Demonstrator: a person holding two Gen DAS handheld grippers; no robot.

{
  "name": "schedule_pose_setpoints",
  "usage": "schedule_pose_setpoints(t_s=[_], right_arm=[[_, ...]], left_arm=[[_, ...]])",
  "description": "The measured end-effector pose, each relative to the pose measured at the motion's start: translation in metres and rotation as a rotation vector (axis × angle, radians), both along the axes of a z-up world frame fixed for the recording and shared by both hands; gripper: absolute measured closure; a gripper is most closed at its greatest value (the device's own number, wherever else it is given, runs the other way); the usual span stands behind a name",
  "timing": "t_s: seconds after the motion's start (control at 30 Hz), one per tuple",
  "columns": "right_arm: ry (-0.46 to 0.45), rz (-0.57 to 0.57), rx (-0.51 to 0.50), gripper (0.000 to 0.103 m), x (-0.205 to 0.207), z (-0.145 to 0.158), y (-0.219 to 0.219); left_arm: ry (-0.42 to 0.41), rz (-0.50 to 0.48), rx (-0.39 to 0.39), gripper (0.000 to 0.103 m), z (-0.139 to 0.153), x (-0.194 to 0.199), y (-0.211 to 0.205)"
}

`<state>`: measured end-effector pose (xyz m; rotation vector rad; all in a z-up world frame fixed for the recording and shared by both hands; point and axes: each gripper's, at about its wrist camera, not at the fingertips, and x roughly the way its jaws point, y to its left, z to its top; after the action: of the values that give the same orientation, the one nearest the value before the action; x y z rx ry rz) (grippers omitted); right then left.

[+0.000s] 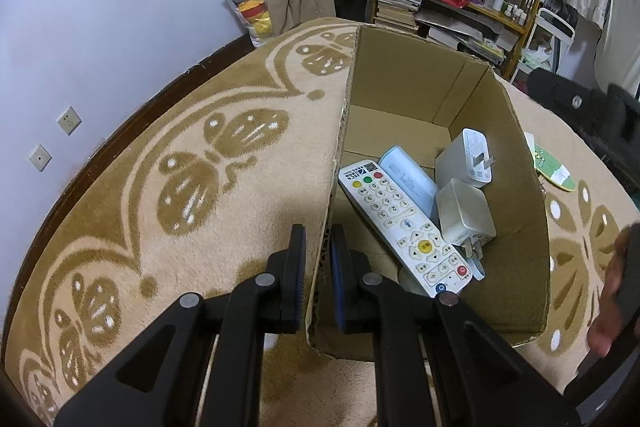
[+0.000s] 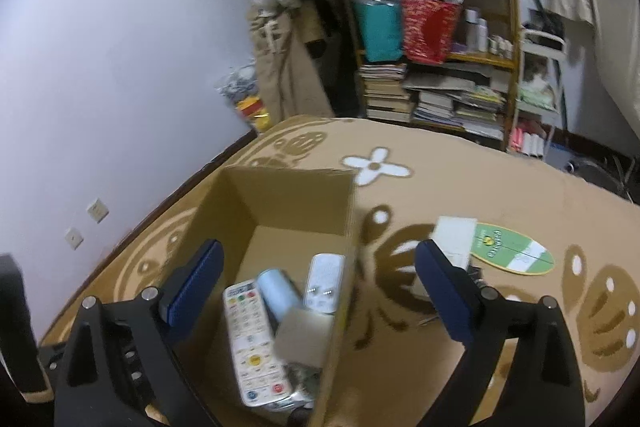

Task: Organize rigid objects
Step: 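Lower the router into the box and open the right tool, then move the right tool to the white wall-plate adapter and grasp it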

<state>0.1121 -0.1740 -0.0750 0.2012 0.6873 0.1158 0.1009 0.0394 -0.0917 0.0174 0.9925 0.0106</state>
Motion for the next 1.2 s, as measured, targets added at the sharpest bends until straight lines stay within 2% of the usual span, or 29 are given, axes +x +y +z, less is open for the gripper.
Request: schedule_pose_setpoints(t_s=[0.3, 0.53, 0.77, 0.97, 1.1, 1.2], right_arm=[[0.039, -0.126, -0.025, 0.002, 0.031, -0.001, -0.054], [0.138, -0.195, 0.025, 0.002, 0.060, -0.029, -0.100], [0.237, -0.181, 0.006, 0.002, 0.085, -0.063, -0.112], [0.294, -0.147, 0.023, 0.017, 0.098, -0.090, -0.110], [0.335, -0.143, -0.018, 0.030, 0.105, -0.106, -0.106], [0.351, -0.145, -0.024, 0.034, 0.107, -0.113, -0.104]], left_arm=[[-0.005, 0.000, -0.017, 0.092, -0.001, 0.001, 0.005], [-0.009, 0.001, 0.011, 0.092, 0.000, 0.001, 0.004], [-0.011, 0.004, 0.047, 0.092, -0.002, 0.003, -0.003], [-0.006, 0.004, 0.056, 0.092, -0.006, 0.004, -0.006], [0.003, 0.006, 0.051, 0.092, -0.011, 0.008, -0.005], [0.006, 0.007, 0.053, 0.092, -0.012, 0.009, -0.006]])
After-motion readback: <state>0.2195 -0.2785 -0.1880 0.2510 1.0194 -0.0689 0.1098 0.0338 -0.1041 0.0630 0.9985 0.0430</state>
